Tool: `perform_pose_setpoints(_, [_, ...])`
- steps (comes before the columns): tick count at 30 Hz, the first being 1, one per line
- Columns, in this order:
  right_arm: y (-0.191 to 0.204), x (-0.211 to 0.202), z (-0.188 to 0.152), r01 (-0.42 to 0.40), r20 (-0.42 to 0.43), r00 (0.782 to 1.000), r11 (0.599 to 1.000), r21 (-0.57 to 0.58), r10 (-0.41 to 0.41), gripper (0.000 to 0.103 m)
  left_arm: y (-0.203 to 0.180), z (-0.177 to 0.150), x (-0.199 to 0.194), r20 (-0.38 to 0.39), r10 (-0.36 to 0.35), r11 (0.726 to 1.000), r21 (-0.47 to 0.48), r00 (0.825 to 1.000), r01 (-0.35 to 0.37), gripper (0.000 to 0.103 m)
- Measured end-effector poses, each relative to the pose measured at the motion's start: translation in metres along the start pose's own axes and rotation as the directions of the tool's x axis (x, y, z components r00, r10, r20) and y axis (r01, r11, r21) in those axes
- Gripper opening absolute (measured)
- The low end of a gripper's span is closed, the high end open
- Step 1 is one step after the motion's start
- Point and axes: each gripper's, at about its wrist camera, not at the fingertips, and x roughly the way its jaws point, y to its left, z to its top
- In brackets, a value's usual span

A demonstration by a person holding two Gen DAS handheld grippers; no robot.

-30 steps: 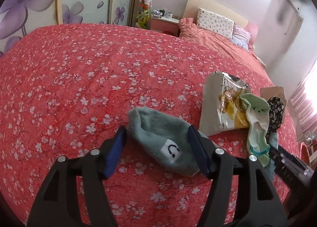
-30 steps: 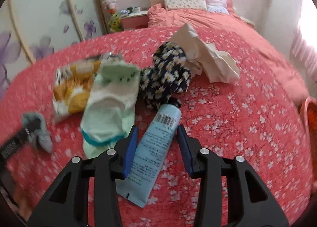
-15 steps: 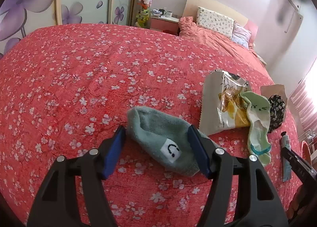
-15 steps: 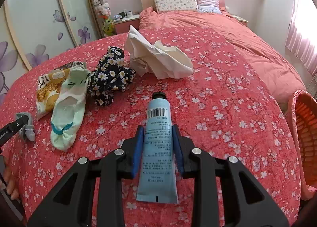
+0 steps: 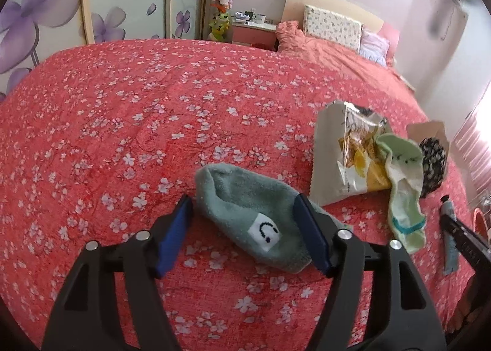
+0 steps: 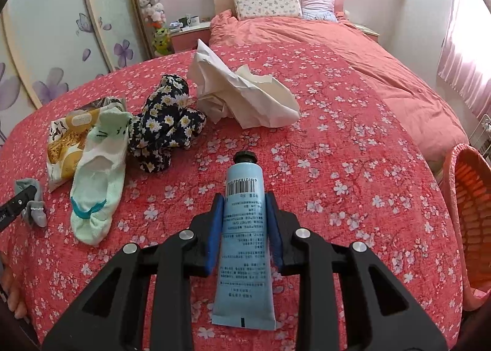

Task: Collect trash
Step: 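Grasp the grey-green sock with the left tool while the right tool grasps the blue tube, then carry the sock and blue tube over the orange basket and release both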

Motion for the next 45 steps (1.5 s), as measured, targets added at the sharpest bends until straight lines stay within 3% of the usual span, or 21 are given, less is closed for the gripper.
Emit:
perform_pose_setpoints(2, [0.0,0.0,0.0,-0.003,0.0,1.0,1.0,0.002,0.003,0.028,-0.002,-0.002,-0.001,-0.008,-0.008,1.0,-0.002,1.0,0.008,0.078])
perform_pose_setpoints(9, [0.0,0.001,0.0,0.008,-0.001,1.0,1.0,-0.01,-0.008,0.028,-0.021,-0.009,-0.004,-0.021,-0.022,0.999,0.033,1.0,0.023,0.078])
perform_pose_setpoints(14, [-0.001,-0.002,-0.003,0.006,-0.001,1.0,1.0,-0.02,-0.006,0.028,-0.038,-0.013,-0.008,-0.013,-0.031,0.997,0.066,0.999,0.032,0.061])
perform_pose_setpoints(18, [-0.004,-0.004,-0.005,-0.007,0.0,1.0,1.0,-0.013,0.007,0.028,-0.052,-0.016,-0.003,-0.015,-0.002,0.994,0.111,1.0,0.004,0.058])
perform_pose_setpoints(19, [-0.004,-0.004,-0.006,-0.009,0.0,1.0,1.0,-0.014,0.009,0.027,-0.054,-0.017,-0.004,-0.006,0.002,0.993,0.115,1.0,-0.002,0.055])
perform_pose_setpoints(23, [-0.007,-0.006,-0.008,-0.012,0.0,1.0,1.0,-0.015,0.012,0.027,-0.06,-0.018,-0.005,-0.006,-0.054,0.991,0.123,0.999,0.054,0.018])
perform_pose_setpoints(25, [-0.01,-0.008,-0.01,-0.018,0.0,1.0,1.0,-0.01,0.018,0.027,-0.063,-0.019,-0.008,0.008,-0.063,0.988,0.142,0.998,0.061,0.01])
perform_pose_setpoints(31, [-0.024,-0.022,-0.015,-0.023,0.016,1.0,1.0,0.012,0.023,0.027,-0.054,-0.023,-0.03,0.048,-0.13,0.985,0.122,0.99,0.124,0.008])
perform_pose_setpoints(38, [-0.039,-0.053,-0.012,-0.043,0.084,0.996,0.999,0.028,0.04,0.027,-0.049,-0.007,-0.065,0.105,-0.146,0.983,0.129,0.984,0.132,0.008])
perform_pose_setpoints(45, [-0.058,-0.087,-0.009,-0.04,0.163,0.986,0.999,0.035,0.034,0.027,-0.084,0.0,-0.102,0.151,-0.171,0.972,0.189,0.974,0.142,0.008])
